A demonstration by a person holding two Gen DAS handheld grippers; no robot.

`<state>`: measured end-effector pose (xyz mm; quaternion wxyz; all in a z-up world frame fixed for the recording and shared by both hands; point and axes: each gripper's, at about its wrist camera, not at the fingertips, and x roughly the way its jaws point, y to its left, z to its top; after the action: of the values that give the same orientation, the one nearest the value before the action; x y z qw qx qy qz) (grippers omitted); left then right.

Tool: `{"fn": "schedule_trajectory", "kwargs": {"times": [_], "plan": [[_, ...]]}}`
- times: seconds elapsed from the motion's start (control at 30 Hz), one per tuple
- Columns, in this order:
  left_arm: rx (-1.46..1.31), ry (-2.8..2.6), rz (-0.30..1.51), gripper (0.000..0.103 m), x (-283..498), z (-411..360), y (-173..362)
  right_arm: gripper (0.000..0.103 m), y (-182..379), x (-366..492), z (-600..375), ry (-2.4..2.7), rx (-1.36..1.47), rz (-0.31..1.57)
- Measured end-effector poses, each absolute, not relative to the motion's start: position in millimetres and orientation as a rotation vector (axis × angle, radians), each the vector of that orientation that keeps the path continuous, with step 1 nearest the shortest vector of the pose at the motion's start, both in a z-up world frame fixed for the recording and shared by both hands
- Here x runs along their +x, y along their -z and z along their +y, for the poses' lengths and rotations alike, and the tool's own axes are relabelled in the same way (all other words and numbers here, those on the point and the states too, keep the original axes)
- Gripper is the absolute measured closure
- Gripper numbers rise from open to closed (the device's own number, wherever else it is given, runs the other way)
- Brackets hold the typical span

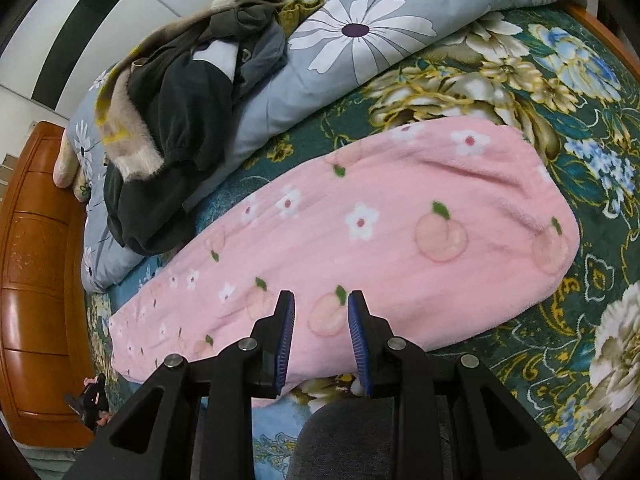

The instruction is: Fold clothes

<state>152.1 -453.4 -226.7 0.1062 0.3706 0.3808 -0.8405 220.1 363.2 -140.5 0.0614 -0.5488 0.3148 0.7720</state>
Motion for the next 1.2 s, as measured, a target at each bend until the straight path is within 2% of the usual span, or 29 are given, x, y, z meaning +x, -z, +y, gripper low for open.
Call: {"fn": "schedule_trajectory", "kwargs": {"times": [0.1, 0.13, 0.17, 0.2, 0.23, 0.47, 0.5, 0.53, 0.57, 0.6, 0.7, 0.8, 0.9, 1.0, 1.1, 1.17, 1.2], "plan": [[1.117, 2.475, 1.201, 0.100, 153, -453, 237, 0.075, 145, 218, 360, -2.327, -1.671, 0.957], [1.114, 2.478, 1.234, 0.094, 153, -453, 240, 0.075, 146, 218, 358, -2.327, -1.678, 0.954], [1.110, 2.479, 1.266, 0.087, 153, -451, 242, 0.075, 147, 217, 355, -2.328, -1.687, 0.948], [1.113, 2.477, 1.285, 0.064, 151, -449, 244, 0.075, 148, 217, 354, -2.328, -1.692, 0.944], [1.119, 2.473, 1.299, 0.052, 150, -448, 246, 0.075, 149, 217, 353, -2.328, -1.696, 0.941], [1.215, 2.457, 1.240, 0.054, 133, -432, 257, 0.075, 152, 216, 352, -2.310, -1.698, 0.947], [1.233, 2.453, 1.224, 0.058, 130, -430, 259, 0.075, 154, 216, 351, -2.306, -1.700, 0.949], [1.240, 2.459, 1.205, 0.072, 129, -427, 259, 0.075, 155, 216, 351, -2.302, -1.703, 0.951], [1.241, 2.470, 1.184, 0.082, 129, -426, 258, 0.075, 156, 216, 349, -2.299, -1.709, 0.950], [1.242, 2.481, 1.164, 0.096, 128, -424, 257, 0.075, 158, 215, 348, -2.296, -1.715, 0.948], [1.220, 2.520, 1.109, 0.099, 129, -420, 250, 0.075, 162, 215, 345, -2.288, -1.732, 0.944], [1.113, 2.579, 1.076, 0.100, 139, -426, 233, 0.075, 164, 214, 343, -2.287, -1.739, 0.942], [1.092, 2.528, 1.129, 0.100, 152, -438, 242, 0.075, 165, 214, 345, -2.289, -1.735, 0.947], [1.199, 2.446, 1.061, 0.099, 154, -435, 262, 0.075, 169, 213, 346, -2.278, -1.742, 0.949], [1.221, 2.389, 1.098, 0.094, 156, -437, 271, 0.075, 172, 213, 346, -2.273, -1.749, 0.955], [1.217, 2.365, 1.101, 0.084, 158, -438, 271, 0.075, 171, 213, 345, -2.281, -1.751, 0.952], [1.222, 2.349, 1.077, 0.068, 157, -438, 271, 0.075, 171, 214, 346, -2.283, -1.749, 0.953]]}}
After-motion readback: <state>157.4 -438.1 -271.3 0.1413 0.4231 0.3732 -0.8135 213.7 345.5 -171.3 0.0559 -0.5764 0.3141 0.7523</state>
